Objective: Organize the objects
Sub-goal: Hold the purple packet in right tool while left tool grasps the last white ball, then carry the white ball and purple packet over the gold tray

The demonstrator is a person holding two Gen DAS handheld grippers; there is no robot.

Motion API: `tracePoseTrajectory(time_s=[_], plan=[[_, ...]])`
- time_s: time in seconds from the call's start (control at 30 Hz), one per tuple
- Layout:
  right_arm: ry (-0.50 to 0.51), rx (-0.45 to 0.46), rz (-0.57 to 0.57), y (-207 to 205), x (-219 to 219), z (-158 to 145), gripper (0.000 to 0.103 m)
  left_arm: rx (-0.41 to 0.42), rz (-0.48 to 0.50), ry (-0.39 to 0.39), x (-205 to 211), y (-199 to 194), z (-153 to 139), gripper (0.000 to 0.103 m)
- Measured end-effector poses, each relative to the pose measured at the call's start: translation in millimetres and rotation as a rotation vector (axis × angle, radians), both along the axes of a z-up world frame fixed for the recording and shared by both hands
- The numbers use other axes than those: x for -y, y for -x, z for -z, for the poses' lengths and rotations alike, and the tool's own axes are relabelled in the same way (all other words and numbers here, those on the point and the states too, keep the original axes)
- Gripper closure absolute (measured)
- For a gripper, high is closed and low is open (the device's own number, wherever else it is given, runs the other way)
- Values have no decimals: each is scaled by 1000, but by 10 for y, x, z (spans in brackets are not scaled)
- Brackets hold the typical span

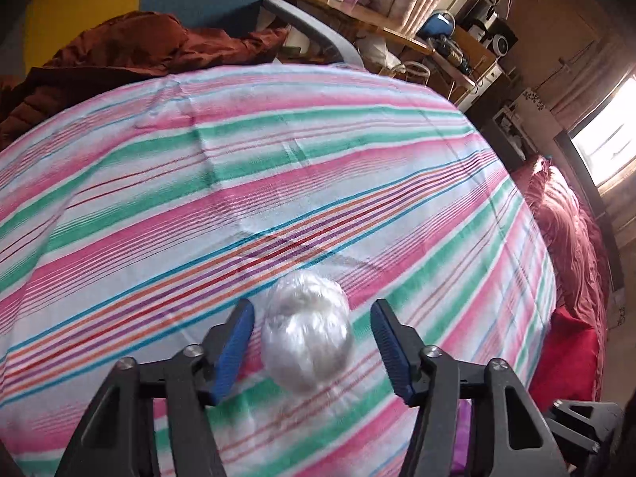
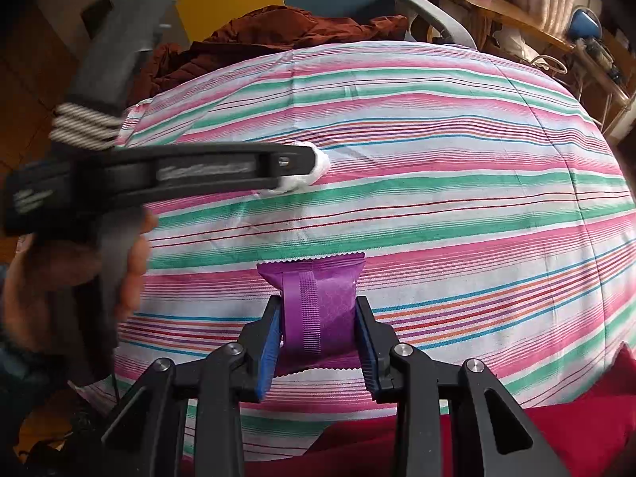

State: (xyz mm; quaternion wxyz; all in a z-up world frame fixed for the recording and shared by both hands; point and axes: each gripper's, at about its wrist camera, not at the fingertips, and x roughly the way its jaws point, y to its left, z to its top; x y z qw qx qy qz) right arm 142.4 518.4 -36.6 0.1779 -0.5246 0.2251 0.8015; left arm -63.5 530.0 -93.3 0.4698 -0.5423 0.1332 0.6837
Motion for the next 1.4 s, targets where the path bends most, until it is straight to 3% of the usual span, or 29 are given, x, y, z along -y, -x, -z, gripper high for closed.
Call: tracePoseTrajectory(time_s=[0.03, 0.2, 0.47, 0.7, 0.97, 1.4], plan=[[3, -2, 2, 0, -6, 2, 68, -19, 6, 12, -12, -2, 38, 65], [10, -9, 5, 2, -19, 6, 68, -81, 20, -18, 211, -132, 1, 66], [-9, -22, 13, -35, 9, -39, 68, -143, -49, -20, 975, -367, -87, 66], [-54, -16, 2, -24, 64, -70, 68, -193, -78, -63, 1636, -551, -368, 66], [-74, -24, 21, -37, 28, -82, 68, -324, -98, -134, 2218, -784, -827, 66], [-139, 23, 33, -2, 66, -76, 68, -472, -240, -166, 2988, -778, -1229, 65]])
